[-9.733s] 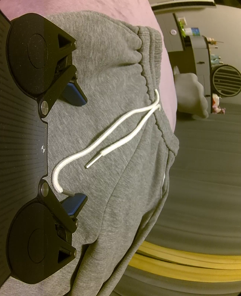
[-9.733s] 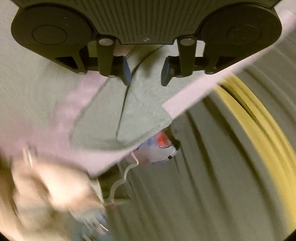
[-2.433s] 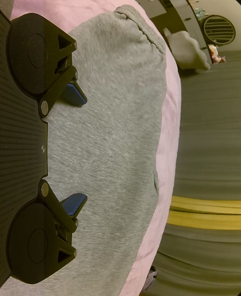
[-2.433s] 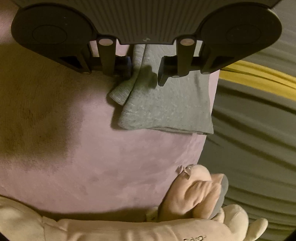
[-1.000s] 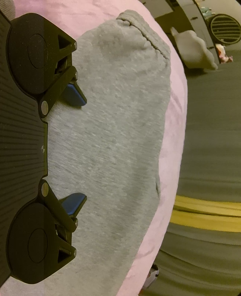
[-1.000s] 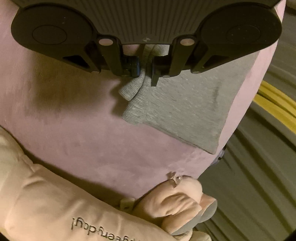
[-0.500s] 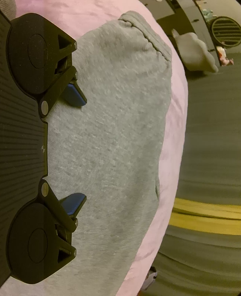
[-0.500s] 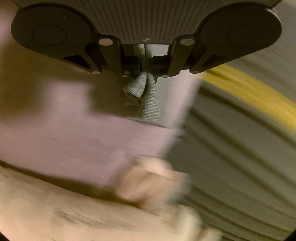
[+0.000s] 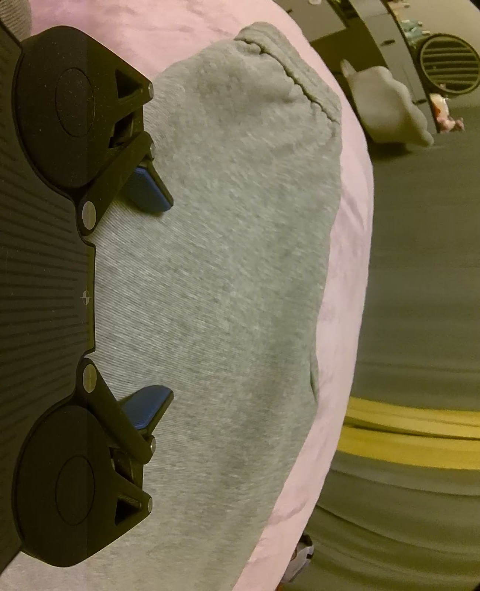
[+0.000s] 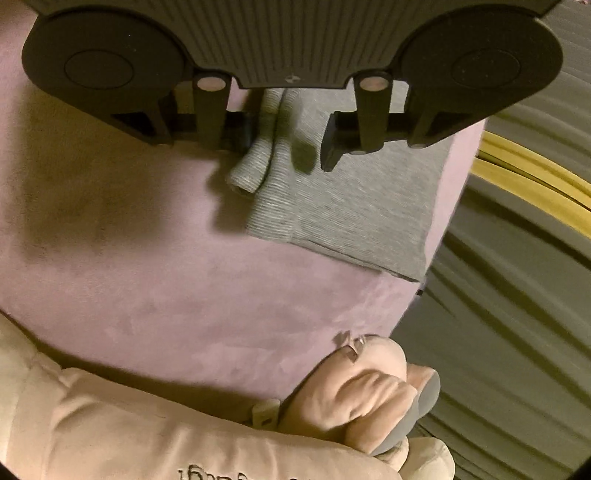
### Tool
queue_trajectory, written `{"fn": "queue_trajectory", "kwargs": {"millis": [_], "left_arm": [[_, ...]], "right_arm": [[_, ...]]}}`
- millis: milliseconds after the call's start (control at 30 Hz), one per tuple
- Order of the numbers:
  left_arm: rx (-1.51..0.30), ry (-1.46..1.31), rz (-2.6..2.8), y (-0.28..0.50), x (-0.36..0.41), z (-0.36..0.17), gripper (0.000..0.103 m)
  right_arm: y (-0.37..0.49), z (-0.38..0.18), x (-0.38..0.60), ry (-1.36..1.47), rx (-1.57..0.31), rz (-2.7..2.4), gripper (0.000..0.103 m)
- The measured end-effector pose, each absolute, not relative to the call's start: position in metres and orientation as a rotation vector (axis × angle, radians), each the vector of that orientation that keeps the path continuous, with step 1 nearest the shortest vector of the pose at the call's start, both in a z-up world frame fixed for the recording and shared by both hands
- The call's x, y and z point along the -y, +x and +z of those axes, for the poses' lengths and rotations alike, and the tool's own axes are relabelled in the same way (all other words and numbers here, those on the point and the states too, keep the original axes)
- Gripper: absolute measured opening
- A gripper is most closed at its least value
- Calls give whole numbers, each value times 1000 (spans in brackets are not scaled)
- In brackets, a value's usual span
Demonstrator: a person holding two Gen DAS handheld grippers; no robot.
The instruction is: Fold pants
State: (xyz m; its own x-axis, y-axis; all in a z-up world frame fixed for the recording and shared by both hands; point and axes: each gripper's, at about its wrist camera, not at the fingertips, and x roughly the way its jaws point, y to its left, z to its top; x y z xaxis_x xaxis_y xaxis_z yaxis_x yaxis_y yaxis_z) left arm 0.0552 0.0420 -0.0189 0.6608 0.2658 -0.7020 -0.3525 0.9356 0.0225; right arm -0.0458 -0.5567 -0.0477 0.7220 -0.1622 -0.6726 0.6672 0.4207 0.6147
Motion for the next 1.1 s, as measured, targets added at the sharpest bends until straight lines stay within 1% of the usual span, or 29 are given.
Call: {"fn": "queue_trajectory", "kwargs": {"millis": [33,133,233,300,367,433,467,500,567,600,633,733,900,967,1000,1033,1067,1100], "left_arm": [[-773,-126,350,54,-43,-18,103],[-766,-149,351,53,-46,-16,103],[-760,-164,362,52,-49,-15,103],[-755,-165,364,51,-49,-14,103],[-743,-157,371,49,-47,-11,103],[-718,-151,373,45,-47,-6,103],[-706,-149,372,42,-47,-4,103],[-699,-151,370,41,-47,-3,103],[-700,-166,366,39,-49,-2,103],[-706,-175,365,39,-50,-3,103],[-711,-185,364,40,-51,-4,103],[-716,-205,351,41,-53,-5,103],[-727,-212,316,44,-50,-9,103],[-725,-198,303,43,-48,-9,103],[-722,-190,302,42,-46,-9,103],[-719,-183,303,40,-46,-8,103],[-715,-180,304,40,-45,-7,103],[-712,-182,304,39,-46,-6,103]], "right_arm": [[-41,-43,555,962,-598,-566,10],[-25,-5,534,741,-602,-528,10],[3,59,458,330,-536,-334,10],[12,85,398,143,-500,-123,10],[16,92,333,-6,-513,123,11],[15,76,277,-135,-559,337,11],[16,62,257,-167,-601,405,11],[20,42,237,-197,-683,452,11],[36,7,208,-253,-910,471,11],[43,-8,198,-253,-1014,454,13],[46,-14,194,-239,-1036,428,14],[43,-4,193,-204,-985,399,14],[30,19,214,-62,-870,406,15],[31,18,212,-56,-905,416,23],[31,14,210,-52,-963,437,39],[29,13,210,-32,-1011,465,48],[28,14,212,19,-1021,503,49],[26,17,218,84,-1003,540,54]]}}
